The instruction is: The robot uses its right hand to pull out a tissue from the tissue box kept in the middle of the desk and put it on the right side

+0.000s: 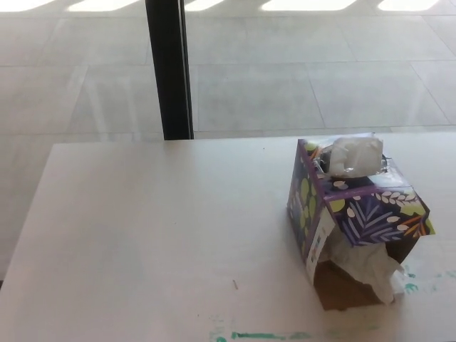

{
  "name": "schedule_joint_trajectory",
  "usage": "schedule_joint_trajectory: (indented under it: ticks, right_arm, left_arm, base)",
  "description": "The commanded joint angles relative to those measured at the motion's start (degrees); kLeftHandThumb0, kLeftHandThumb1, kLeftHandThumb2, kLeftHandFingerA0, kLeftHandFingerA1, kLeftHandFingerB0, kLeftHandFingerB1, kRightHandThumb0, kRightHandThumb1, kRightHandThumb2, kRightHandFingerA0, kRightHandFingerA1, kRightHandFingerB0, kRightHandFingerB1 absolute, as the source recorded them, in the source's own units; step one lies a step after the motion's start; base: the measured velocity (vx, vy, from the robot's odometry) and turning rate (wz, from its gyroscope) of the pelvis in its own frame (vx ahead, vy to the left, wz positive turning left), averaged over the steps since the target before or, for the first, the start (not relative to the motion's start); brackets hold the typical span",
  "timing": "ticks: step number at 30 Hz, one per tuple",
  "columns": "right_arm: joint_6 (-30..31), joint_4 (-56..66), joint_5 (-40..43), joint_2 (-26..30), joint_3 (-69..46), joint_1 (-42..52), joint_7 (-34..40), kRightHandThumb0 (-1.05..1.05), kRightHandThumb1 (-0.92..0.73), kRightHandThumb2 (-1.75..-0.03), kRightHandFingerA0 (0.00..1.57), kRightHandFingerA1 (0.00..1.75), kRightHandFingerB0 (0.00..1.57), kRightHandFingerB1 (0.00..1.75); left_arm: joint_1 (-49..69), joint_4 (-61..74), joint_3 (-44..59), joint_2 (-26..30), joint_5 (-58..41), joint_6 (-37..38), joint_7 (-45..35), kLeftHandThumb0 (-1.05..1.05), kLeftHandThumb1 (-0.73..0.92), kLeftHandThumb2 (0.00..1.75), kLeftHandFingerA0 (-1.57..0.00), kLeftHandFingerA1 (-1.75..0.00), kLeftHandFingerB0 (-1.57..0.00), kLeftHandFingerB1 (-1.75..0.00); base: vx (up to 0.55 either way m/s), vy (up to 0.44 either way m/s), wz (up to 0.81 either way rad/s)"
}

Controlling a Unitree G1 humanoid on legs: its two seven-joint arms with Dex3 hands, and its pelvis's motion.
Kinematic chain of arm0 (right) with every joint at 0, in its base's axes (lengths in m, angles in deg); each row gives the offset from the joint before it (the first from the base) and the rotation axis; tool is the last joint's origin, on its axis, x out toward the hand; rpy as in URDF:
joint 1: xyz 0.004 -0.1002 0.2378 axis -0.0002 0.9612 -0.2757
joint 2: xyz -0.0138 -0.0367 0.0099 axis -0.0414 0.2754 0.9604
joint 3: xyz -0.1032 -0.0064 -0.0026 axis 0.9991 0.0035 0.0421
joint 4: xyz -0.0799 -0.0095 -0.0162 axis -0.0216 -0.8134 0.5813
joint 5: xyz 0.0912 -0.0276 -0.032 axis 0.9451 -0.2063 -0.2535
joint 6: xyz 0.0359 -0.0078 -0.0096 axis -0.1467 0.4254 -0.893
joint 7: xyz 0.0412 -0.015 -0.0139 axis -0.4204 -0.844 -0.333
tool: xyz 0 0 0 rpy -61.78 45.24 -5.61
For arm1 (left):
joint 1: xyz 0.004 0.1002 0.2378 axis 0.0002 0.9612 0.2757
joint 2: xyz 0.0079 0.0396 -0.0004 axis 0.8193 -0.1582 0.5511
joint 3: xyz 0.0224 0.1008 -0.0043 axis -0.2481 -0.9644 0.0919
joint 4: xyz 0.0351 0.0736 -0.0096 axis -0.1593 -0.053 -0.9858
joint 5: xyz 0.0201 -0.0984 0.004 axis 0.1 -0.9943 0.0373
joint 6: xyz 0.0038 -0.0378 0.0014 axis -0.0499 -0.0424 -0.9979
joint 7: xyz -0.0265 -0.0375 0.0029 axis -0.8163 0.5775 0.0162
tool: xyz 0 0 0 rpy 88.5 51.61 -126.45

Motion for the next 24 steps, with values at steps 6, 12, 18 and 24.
schedule_joint_trajectory:
  ticks: [6, 12, 18, 24]
  right_arm:
    - [-1.4, -6.6, -10.8, 2.4, 16.0, -8.0, -11.8, -0.84, -0.62, -0.95, 0.47, 0.68, 0.22, 0.44]
    - [-1.1, -7.3, -11.4, 3.5, 20.1, -7.2, -17.7, -0.76, -0.63, -1.00, 0.33, 0.65, 0.16, 0.46]
    - [-2.0, -15.3, -10.1, 2.6, 19.2, -10.2, -20.2, -0.77, -0.84, -0.66, 0.37, 0.62, 0.27, 0.32]
    - [-3.0, -16.9, -14.6, 4.3, 22.1, -12.6, -23.5, -0.76, -0.86, -0.66, 0.39, 0.58, 0.31, 0.32]
  left_arm:
    - [-0.6, -1.1, -0.8, 1.8, -0.6, 0.7, -0.3, -0.97, 0.50, 1.24, -0.90, -1.33, -0.69, -1.18]
    - [-0.3, -1.2, -1.3, 2.5, -0.6, -0.3, -1.8, -0.98, 0.48, 1.23, -0.90, -1.31, -0.72, -1.18]
    - [-0.2, -1.3, -1.9, 2.5, -0.4, -0.1, -3.0, -1.05, 0.57, 0.93, -0.79, -1.48, -0.62, -1.31]
    - [-0.1, -1.2, -2.7, 2.9, -0.7, -0.8, -4.0, -1.02, 0.58, 0.92, -0.79, -1.45, -0.65, -1.29]
  base:
    - [0.00, 0.000, 0.00]
    - [0.00, 0.000, 0.00]
    - [0.00, 0.000, 0.00]
    - [0.00, 0.000, 0.00]
